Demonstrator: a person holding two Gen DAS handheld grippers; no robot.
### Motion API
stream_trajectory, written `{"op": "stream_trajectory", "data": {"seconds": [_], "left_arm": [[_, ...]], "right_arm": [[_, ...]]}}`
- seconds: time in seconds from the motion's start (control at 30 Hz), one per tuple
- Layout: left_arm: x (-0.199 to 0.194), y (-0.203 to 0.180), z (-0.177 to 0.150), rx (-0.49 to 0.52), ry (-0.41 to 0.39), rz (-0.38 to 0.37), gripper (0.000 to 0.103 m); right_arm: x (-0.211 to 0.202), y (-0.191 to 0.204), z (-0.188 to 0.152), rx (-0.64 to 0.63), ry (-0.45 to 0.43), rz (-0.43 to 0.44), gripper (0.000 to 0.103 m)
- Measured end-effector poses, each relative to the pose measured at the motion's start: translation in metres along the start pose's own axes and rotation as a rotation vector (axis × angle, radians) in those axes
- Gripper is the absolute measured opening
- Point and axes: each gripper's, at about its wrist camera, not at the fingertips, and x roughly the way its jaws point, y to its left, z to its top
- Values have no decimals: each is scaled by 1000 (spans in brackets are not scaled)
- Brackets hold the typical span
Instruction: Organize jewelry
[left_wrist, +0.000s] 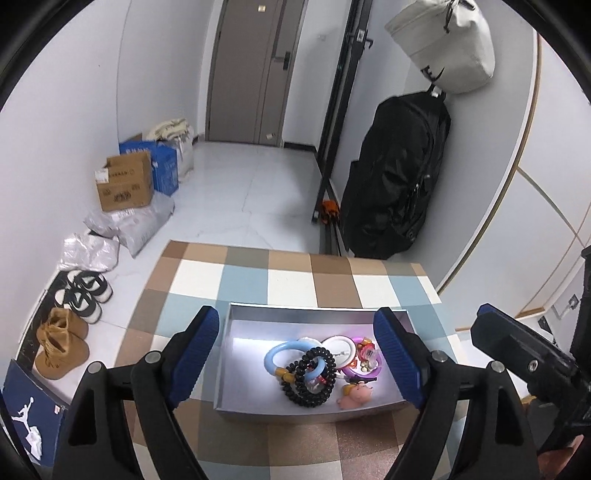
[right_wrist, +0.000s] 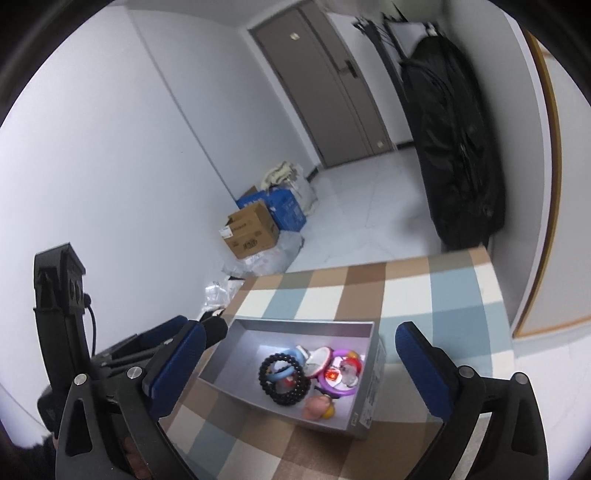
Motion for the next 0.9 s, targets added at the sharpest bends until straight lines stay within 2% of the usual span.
{"op": "stream_trajectory", "data": {"seconds": [0.13,0.4,0.9], "left_arm": [[-7,0,-5,5,-16,11,84],[-17,-1,-17,18,-33,41,85],[-22,-6,-27,30,-37,86,85]], "right_arm": [[-10,7,-7,-43,-38,-11,103],[-20,6,-17,-67,-55,-48,103],[-29,7,-28,-93,-52,-78,103]]}}
